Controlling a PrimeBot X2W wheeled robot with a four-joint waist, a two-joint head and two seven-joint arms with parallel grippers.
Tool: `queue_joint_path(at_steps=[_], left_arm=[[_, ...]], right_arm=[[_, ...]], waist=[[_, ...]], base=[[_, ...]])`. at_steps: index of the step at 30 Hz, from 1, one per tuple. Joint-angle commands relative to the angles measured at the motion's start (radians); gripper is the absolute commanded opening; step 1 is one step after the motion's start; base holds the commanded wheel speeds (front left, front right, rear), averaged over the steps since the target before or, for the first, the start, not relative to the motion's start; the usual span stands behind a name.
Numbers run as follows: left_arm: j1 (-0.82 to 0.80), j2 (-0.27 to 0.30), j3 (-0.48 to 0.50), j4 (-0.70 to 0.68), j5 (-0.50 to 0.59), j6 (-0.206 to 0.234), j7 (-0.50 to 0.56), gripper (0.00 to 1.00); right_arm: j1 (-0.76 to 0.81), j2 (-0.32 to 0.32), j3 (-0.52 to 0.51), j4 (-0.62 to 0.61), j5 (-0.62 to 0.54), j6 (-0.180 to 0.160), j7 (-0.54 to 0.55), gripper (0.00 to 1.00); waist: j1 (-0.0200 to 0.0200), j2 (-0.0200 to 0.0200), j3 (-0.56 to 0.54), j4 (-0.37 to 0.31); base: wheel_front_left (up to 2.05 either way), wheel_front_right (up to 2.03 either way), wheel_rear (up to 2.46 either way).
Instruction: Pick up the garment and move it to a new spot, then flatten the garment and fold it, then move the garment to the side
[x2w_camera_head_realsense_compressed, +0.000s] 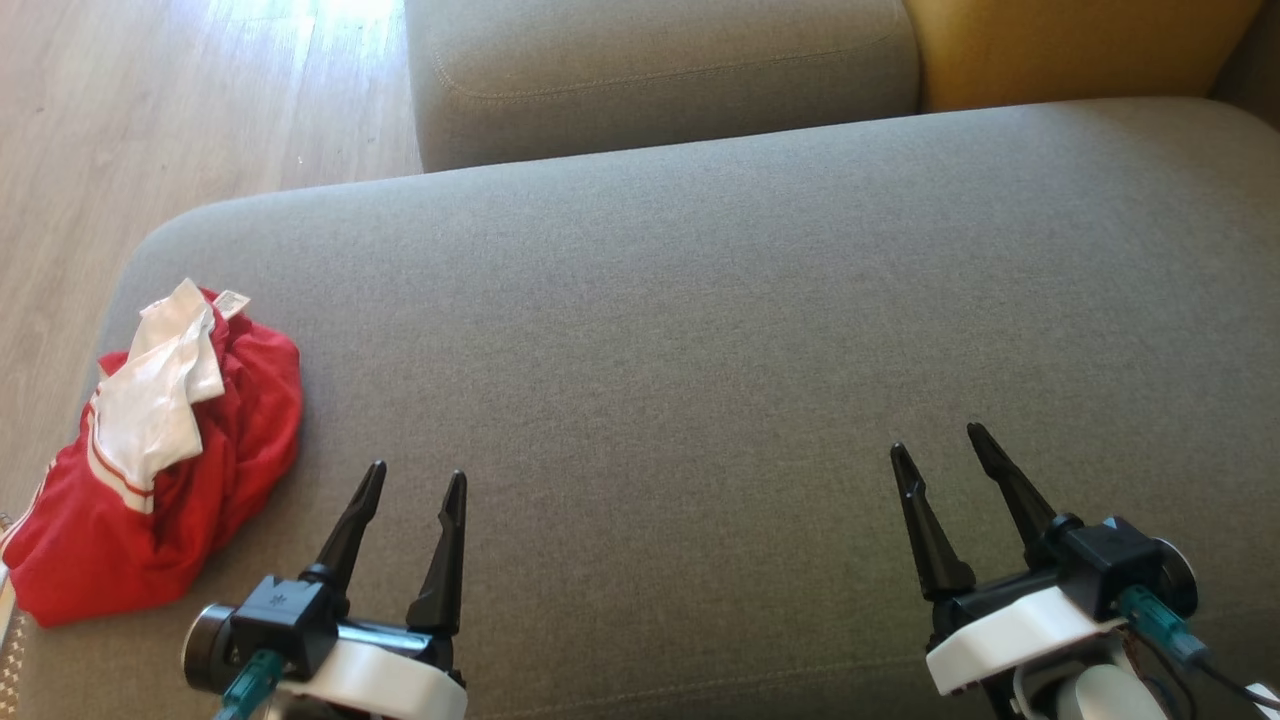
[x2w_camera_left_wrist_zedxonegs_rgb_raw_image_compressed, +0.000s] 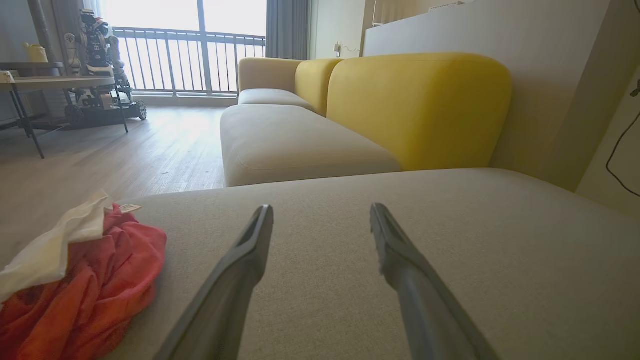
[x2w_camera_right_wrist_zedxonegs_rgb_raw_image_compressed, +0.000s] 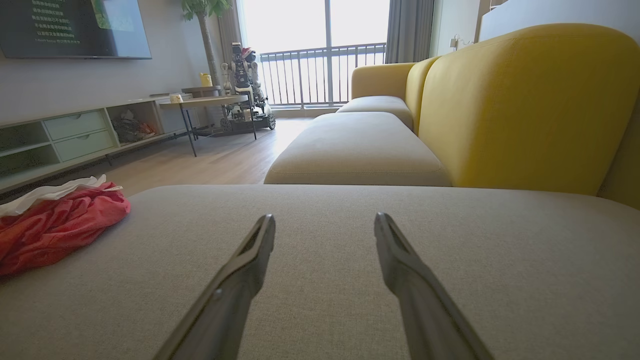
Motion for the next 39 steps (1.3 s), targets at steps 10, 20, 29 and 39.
queue_joint_path(at_steps=[10, 20, 29, 39], left_arm=[[-0.043, -0.006, 0.039, -0.016, -0.023, -0.021, -0.012, 1.00], [-0.046, -0.006, 0.035, -0.045, -0.008, 0.000, -0.012, 1.00], [-0.043, -0.006, 0.051, -0.068, -0.014, 0.016, -0.012, 1.00], [-0.028, -0.006, 0.064, -0.081, -0.023, 0.034, -0.012, 1.00]], right_arm=[[-0.015, 0.001, 0.026, -0.032, -0.006, 0.000, -0.010, 1.00], [-0.002, 0.001, 0.038, -0.040, -0.006, 0.000, -0.010, 1.00], [0.002, 0.001, 0.046, -0.038, 0.001, 0.000, -0.010, 1.00], [0.012, 0.001, 0.055, -0.038, 0.014, 0.000, -0.010, 1.00]], waist=[[0.0000, 0.0000, 0.000, 0.028], [0.0000, 0.0000, 0.013, 0.196], [0.0000, 0.0000, 0.023, 0.358], [0.0000, 0.0000, 0.018, 0.451]], base=[[0.00, 0.00, 0.00], [0.00, 0.00, 0.00], [0.00, 0.00, 0.00], [0.00, 0.00, 0.00]])
